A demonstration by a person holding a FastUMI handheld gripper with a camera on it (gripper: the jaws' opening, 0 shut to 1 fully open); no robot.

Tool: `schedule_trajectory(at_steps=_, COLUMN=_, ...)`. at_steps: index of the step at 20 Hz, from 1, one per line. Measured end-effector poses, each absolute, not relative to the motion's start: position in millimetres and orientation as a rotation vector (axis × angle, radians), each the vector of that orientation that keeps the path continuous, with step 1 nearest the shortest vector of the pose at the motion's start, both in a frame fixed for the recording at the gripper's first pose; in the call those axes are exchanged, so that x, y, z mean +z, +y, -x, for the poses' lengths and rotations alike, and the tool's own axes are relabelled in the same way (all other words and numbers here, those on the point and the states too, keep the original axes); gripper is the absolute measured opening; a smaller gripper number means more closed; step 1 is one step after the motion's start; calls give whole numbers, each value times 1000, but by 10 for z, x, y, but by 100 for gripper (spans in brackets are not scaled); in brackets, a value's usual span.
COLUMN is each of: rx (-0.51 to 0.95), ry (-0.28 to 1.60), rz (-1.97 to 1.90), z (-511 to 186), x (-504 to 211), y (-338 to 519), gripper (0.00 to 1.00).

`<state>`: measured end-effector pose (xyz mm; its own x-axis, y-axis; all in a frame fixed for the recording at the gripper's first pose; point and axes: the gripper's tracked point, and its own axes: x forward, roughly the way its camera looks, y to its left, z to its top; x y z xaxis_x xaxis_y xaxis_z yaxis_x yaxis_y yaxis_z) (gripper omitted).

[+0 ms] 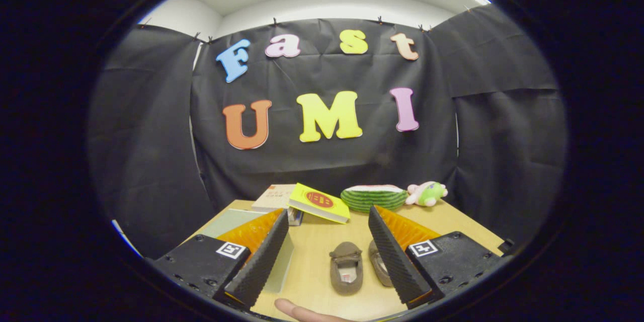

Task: Open the storage box then place both shoes into the box .Put the left shoe in first, then the right shoe, with the right side of both shoes facing outward in a uniform manner.

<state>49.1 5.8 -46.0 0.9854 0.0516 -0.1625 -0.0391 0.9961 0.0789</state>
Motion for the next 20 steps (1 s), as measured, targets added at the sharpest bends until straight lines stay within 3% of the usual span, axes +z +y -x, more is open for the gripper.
schedule_trajectory(at_steps=7, rx=121, ry=358, rz=-187, z=-969, x=-962, y=93, gripper=100)
schedule_trajectory(at_steps=14, rx=294, ry=611, rz=-470, z=-1401, x=-1417, y=237, gripper=100)
schedule_trajectory(at_steps=20, rx=421, ry=719, rz=-692, z=-1737, x=-1676, y=331, gripper=99)
